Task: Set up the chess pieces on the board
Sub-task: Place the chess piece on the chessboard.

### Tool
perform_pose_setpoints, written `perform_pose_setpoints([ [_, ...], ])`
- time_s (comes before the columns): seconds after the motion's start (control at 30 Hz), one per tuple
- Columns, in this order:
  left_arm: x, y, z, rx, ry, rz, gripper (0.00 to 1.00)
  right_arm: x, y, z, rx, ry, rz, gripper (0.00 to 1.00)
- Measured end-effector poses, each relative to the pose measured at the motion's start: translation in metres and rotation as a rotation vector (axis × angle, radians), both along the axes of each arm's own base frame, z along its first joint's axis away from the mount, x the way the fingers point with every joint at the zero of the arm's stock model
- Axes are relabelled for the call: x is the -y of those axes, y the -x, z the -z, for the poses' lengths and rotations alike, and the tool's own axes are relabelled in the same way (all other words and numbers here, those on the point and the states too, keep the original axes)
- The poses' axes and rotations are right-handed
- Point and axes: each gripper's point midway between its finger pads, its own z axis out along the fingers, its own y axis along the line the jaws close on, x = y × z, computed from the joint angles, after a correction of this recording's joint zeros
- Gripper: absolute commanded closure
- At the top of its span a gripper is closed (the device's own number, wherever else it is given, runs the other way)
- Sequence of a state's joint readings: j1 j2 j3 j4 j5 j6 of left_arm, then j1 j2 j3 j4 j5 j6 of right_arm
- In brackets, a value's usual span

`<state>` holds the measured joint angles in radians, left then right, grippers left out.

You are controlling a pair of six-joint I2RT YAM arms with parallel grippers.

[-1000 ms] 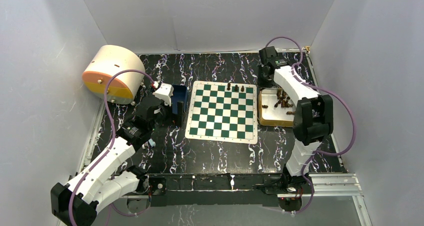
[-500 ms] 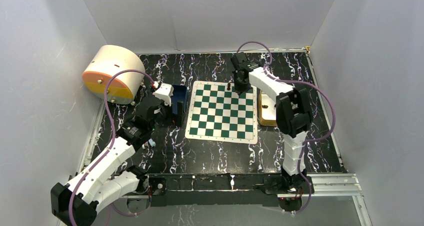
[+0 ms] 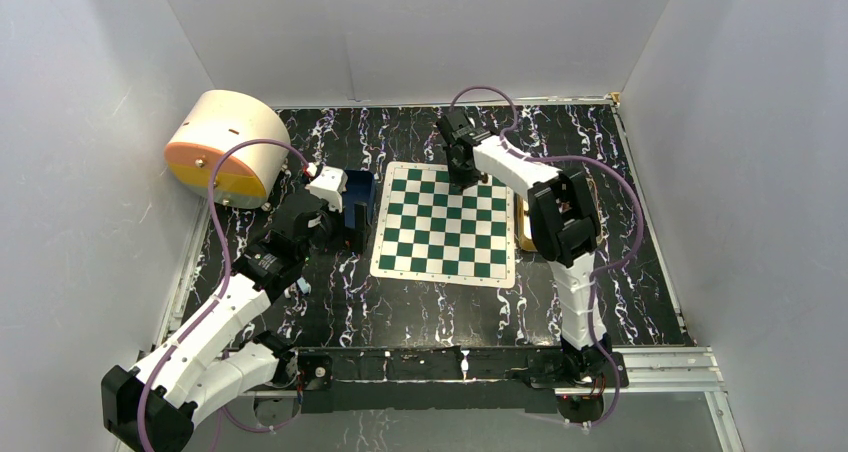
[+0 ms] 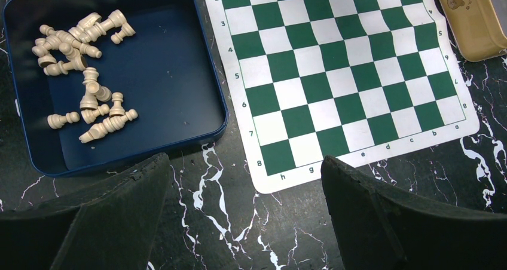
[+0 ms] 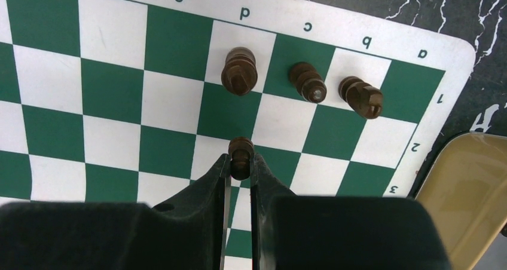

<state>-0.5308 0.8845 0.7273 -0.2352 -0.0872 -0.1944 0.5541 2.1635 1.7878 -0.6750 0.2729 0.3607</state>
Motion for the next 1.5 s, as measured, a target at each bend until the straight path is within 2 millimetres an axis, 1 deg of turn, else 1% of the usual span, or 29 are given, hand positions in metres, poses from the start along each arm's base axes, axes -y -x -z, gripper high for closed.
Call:
perform_pose_setpoints([
  [0.2, 0.0, 0.0, 0.0, 0.0, 0.0, 0.0, 0.06, -0.005, -0.009, 0.005, 0.008, 0.007, 0.005, 0.77],
  [0.47, 0.0, 0.0, 0.0, 0.0, 0.0, 0.0, 0.06, -0.006, -0.012, 0.011, 0.001, 0.013, 0.006, 0.77],
  [0.67, 0.0, 0.0, 0.0, 0.0, 0.0, 0.0, 0.06, -0.008, -0.014, 0.009, 0.007, 0.008, 0.006, 0.76],
  [0.87, 0.0, 0.0, 0.0, 0.0, 0.0, 0.0, 0.06, -0.012, -0.021, 0.006, 0.02, 0.0, 0.005, 0.76],
  [1.17, 0.0, 0.0, 0.0, 0.0, 0.0, 0.0, 0.06, -0.01, -0.017, 0.018, -0.011, 0.018, 0.006, 0.73],
  [1.5, 0.0, 0.0, 0.0, 0.0, 0.0, 0.0, 0.06, -0.01, -0.017, 0.019, -0.015, 0.018, 0.005, 0.72],
])
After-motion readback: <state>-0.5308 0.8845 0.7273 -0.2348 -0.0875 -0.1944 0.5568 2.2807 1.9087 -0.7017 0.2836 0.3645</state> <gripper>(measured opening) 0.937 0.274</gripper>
